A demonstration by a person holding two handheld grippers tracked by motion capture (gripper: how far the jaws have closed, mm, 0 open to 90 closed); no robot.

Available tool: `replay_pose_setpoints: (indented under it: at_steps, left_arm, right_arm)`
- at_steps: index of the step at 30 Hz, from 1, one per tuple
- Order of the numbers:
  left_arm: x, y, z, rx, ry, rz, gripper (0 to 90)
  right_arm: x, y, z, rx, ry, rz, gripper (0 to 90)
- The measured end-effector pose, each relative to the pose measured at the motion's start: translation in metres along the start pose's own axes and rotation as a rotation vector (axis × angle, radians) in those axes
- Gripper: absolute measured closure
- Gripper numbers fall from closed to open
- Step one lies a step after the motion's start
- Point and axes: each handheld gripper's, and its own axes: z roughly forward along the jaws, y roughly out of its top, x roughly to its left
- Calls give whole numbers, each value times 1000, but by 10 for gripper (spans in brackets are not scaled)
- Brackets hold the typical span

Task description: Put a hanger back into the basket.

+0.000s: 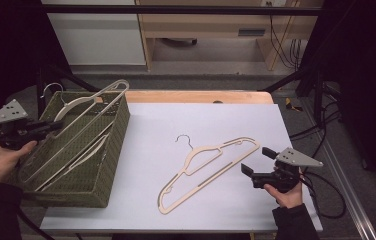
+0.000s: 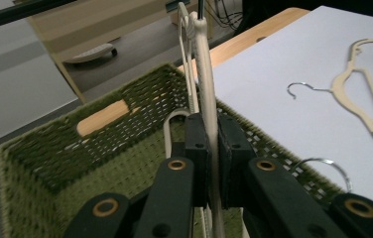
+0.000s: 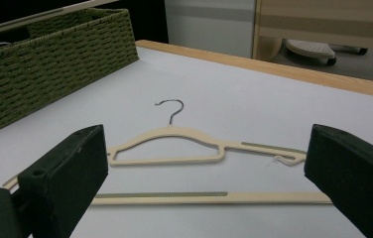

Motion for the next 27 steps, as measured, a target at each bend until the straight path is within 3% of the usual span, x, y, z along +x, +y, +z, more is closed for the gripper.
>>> replay_pose_setpoints:
  at_steps: [10, 18, 27]
  left_arm:
    - [12, -21, 1, 74, 35, 13, 846]
    - [5, -38, 18, 126, 46, 15, 847]
    - [-2, -58, 42, 170, 25, 2, 846]
  right_arm:
    - [0, 0, 0, -2, 0, 2, 39]
    - [1, 0, 3, 2, 2, 2, 39]
    - [2, -1, 5, 10, 5, -1, 40]
